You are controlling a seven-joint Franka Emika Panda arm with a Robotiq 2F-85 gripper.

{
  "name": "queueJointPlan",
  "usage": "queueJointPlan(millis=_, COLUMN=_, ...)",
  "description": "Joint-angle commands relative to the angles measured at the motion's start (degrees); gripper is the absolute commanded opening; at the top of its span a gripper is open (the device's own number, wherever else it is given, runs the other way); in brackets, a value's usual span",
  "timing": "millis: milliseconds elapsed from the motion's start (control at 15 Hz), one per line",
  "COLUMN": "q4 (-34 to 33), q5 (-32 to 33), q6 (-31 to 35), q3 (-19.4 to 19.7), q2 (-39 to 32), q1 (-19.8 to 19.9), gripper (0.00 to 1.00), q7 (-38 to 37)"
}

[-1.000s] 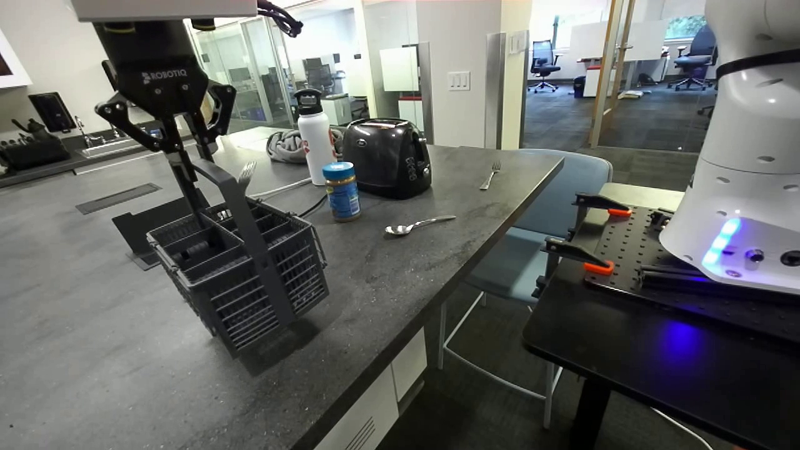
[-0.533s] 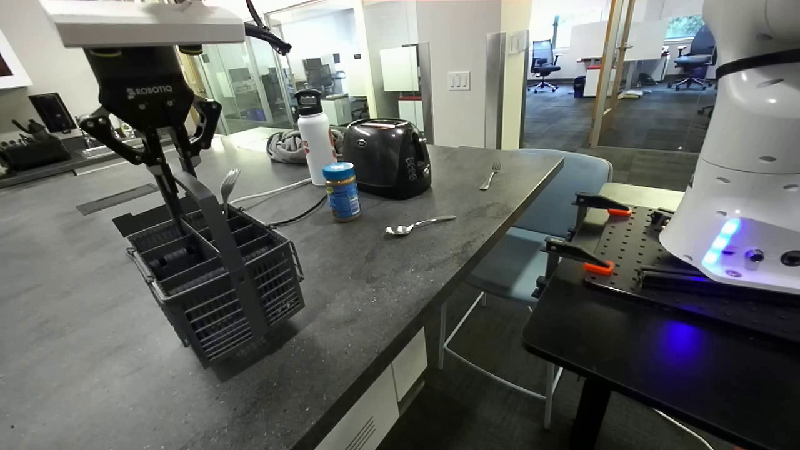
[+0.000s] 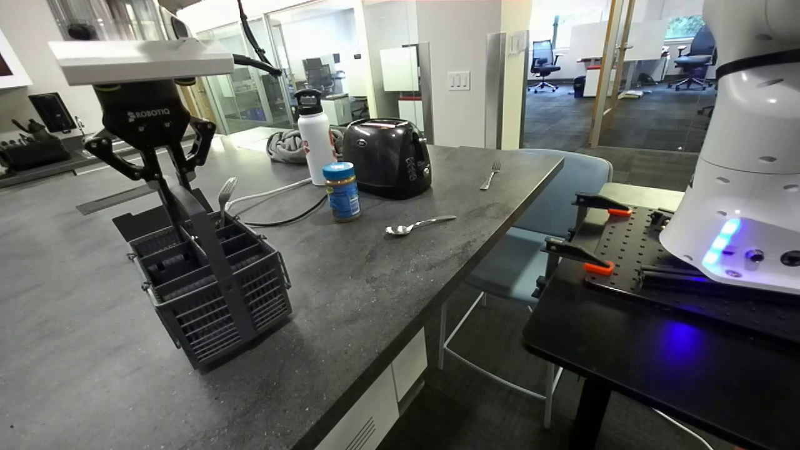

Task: Move the grey cutlery holder to the left

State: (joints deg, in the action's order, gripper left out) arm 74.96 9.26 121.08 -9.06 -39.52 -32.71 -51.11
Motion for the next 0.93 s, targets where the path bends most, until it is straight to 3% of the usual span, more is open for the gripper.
queueJointPlan(millis=0, q4=-5.27, q5=-0.99, q6=-2.59, q3=1.12, q2=-2.42, q1=-1.09, gripper=0.08, q7=-0.45)
queueJointPlan(millis=200, q4=-6.92, q5=-1.55, q6=-3.92, q3=1.09, q2=-3.50, q1=-1.14, gripper=0.07, q7=-0.37)
queueJointPlan(millis=267, q4=-7.31, q5=-1.79, q6=-4.34, q3=1.01, q2=-3.75, q1=-1.11, gripper=0.45, q7=-0.31)
queueJointPlan(millis=400, q4=-8.11, q5=-2.11, q6=-4.93, q3=0.94, q2=-3.97, q1=-1.19, gripper=0.53, q7=-0.27)
queueJointPlan(millis=733, q4=-6.82, q5=-0.43, q6=-8.47, q3=0.15, q2=0.24, q1=-1.56, gripper=0.92, q7=-2.07)
queueJointPlan(millis=867, q4=-5.08, q5=-0.71, q6=-10.36, q3=-0.16, q2=3.40, q1=-1.62, gripper=1.00, q7=-2.62)
